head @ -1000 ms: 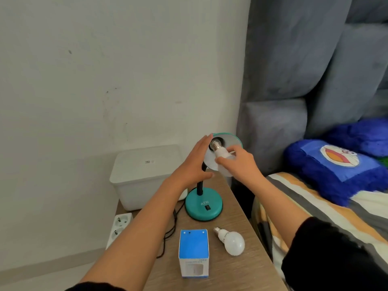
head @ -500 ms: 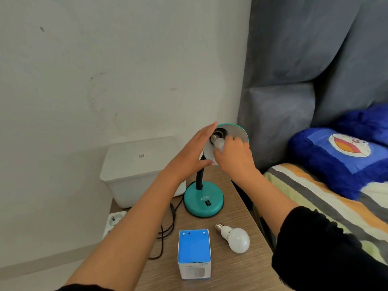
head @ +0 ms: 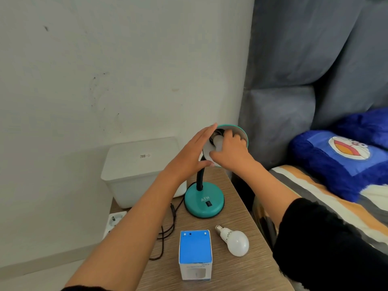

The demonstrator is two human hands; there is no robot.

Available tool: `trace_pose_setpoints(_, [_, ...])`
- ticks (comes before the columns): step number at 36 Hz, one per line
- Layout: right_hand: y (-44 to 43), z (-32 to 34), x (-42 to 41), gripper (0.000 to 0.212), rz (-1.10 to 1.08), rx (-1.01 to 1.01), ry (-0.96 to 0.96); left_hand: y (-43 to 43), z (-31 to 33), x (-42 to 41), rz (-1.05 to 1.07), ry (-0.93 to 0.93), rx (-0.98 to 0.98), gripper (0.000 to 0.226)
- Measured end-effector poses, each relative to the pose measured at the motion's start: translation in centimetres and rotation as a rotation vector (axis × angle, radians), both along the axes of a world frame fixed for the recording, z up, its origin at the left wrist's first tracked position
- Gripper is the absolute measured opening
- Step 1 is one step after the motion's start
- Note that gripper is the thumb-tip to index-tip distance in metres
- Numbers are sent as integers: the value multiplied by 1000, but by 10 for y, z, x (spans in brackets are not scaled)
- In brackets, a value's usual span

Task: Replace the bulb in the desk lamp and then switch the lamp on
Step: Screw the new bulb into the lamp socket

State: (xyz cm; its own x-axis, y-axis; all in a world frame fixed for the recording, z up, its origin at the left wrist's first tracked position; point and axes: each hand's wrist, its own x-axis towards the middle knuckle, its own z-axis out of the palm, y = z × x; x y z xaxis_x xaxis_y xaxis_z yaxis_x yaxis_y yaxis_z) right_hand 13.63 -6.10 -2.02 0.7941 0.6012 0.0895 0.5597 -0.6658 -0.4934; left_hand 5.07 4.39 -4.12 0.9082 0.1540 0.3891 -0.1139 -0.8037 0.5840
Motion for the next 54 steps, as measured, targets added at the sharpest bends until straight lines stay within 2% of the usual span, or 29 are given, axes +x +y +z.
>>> trace_pose_setpoints(4, [-11,-8,0,58,40,223,-1,-1,0,0,6,4,3,96])
trace_pose_setpoints(7, [-17,-14,-2,41,57,297,-80,-2,1,-1,14,8,22,96])
trace_pose_setpoints(9, [-19,-17,-4,37,65,320,-72,-3,1,-1,13,7,23,96])
trace_pose_setpoints(11, [-20,-19,-5,41,72,323,-47,-4,0,-1,10,9,18,95])
trace_pose_setpoints(16, [-25,-18,-6,64,126,279,-38,-4,1,-3,6,4,16,94])
trace_pose_setpoints(20, [-24,-19,-8,58,74,316,-55,-4,1,-2,7,20,10,95])
trace_pose_setpoints(26, [-23,-21,-8,62,30,431,-34,-3,0,-2,11,10,-2,95])
trace_pose_setpoints(31, [-21,-25,-9,63,24,388,-39,-3,-1,-2,3,4,-1,93])
trace_pose_setpoints(36, [-15,-26,-10,53,-66,514,-17,-4,0,-1,5,4,2,94])
trace_pose_setpoints(40, [-15,-23,-14,44,-10,655,-42,-4,0,-2,8,-4,5,94])
trace_pose_setpoints(46, [-16,-23,-16,60,21,586,-45,-4,-1,-2,1,-12,2,93])
trace_pose_setpoints(51, [-19,-25,-10,52,-44,574,-41,-3,-1,-2,9,-18,2,94])
trace_pose_setpoints(54, [-19,-24,-8,59,-21,535,-30,-3,-2,-2,7,-13,7,94])
